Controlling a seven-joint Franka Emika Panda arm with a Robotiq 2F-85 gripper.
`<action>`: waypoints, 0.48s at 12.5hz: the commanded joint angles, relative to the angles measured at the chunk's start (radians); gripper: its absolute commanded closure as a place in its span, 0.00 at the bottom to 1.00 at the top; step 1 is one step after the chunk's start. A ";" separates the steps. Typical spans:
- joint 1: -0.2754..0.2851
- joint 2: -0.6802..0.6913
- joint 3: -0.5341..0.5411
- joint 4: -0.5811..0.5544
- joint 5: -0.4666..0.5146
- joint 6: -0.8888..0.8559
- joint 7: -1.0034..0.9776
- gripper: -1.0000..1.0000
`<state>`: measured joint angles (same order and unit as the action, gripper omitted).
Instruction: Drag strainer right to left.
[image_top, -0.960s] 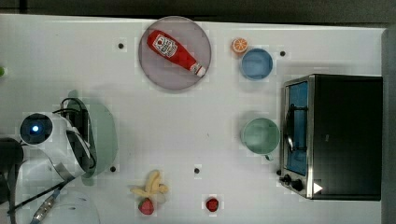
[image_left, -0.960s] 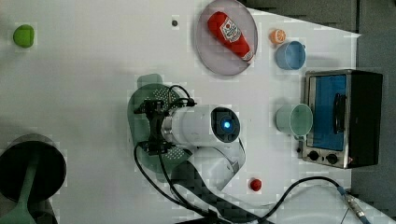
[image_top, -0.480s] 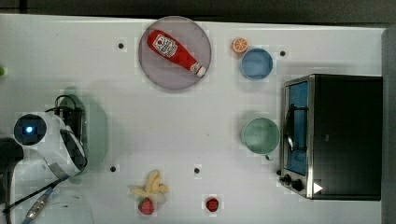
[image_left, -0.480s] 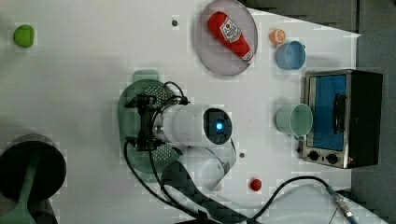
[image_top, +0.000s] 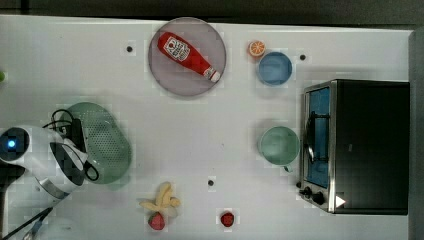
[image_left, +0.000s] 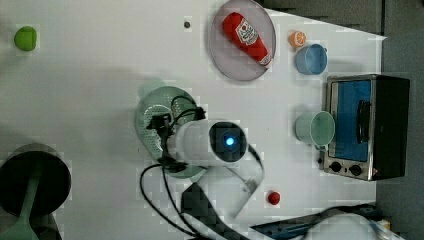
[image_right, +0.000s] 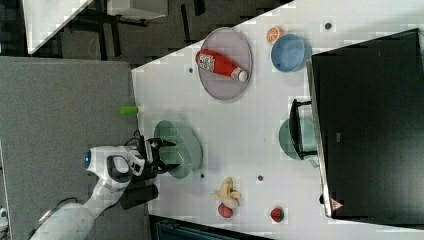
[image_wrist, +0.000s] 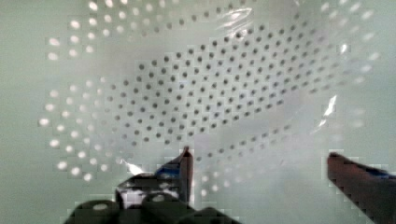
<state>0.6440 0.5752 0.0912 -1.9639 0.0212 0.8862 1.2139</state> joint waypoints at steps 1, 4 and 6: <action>-0.071 -0.256 -0.139 0.047 0.030 -0.186 -0.337 0.00; -0.100 -0.449 -0.334 0.080 0.028 -0.408 -0.678 0.00; -0.115 -0.547 -0.462 0.106 0.020 -0.525 -0.889 0.00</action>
<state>0.5942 0.0814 -0.2678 -1.8809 0.0276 0.3938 0.5737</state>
